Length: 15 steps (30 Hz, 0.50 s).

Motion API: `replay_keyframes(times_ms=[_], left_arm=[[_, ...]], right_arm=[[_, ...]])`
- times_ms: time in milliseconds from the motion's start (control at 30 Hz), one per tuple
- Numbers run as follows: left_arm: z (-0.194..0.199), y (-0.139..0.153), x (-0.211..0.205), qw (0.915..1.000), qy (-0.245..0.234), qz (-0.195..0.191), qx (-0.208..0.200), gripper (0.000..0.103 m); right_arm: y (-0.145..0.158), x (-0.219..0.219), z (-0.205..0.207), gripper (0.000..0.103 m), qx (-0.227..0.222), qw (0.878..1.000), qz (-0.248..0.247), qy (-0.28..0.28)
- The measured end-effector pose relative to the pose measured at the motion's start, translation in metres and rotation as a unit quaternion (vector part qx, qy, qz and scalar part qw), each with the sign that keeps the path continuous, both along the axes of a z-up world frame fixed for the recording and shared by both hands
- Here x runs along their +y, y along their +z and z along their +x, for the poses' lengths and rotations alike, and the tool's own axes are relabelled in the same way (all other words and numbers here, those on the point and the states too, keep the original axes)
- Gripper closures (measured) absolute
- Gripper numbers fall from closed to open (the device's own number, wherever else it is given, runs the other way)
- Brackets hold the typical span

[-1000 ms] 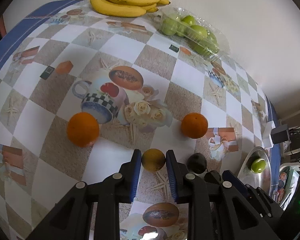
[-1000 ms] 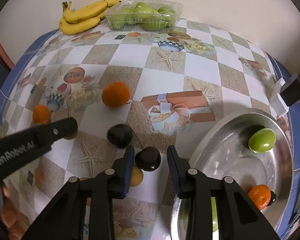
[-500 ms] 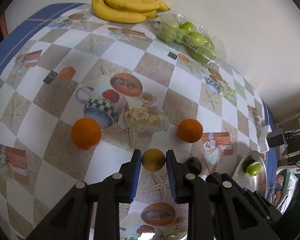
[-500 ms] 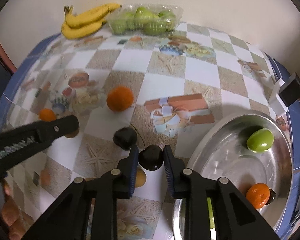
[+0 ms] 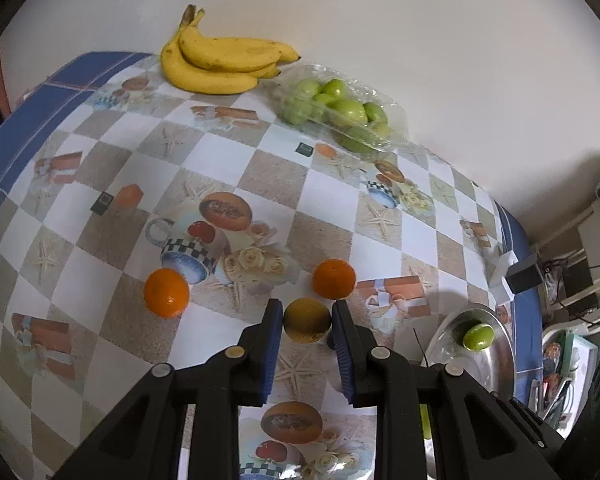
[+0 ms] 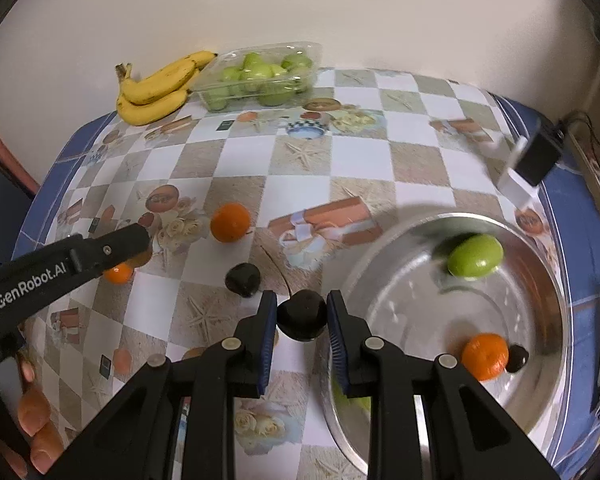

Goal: Organize fruits
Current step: 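Carry the plum in the right tool and yellow fruit in the left tool over the bowl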

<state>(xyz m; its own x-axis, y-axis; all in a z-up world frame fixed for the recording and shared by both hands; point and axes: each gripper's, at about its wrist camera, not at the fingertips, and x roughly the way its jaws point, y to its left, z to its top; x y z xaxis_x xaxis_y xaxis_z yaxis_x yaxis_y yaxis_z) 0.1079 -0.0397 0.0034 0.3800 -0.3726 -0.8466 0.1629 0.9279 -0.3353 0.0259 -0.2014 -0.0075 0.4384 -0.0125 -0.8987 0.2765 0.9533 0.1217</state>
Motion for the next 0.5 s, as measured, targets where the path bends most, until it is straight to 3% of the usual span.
replay_keyframes(times_ms=[500], left_arm=[[-0.028,0.001,-0.046,0.9978,-0.066,0.011,-0.004,0.075]], right_arm=[[0.005,-0.058,-0.032,0.077,0.001,0.997,-0.004,-0.08]])
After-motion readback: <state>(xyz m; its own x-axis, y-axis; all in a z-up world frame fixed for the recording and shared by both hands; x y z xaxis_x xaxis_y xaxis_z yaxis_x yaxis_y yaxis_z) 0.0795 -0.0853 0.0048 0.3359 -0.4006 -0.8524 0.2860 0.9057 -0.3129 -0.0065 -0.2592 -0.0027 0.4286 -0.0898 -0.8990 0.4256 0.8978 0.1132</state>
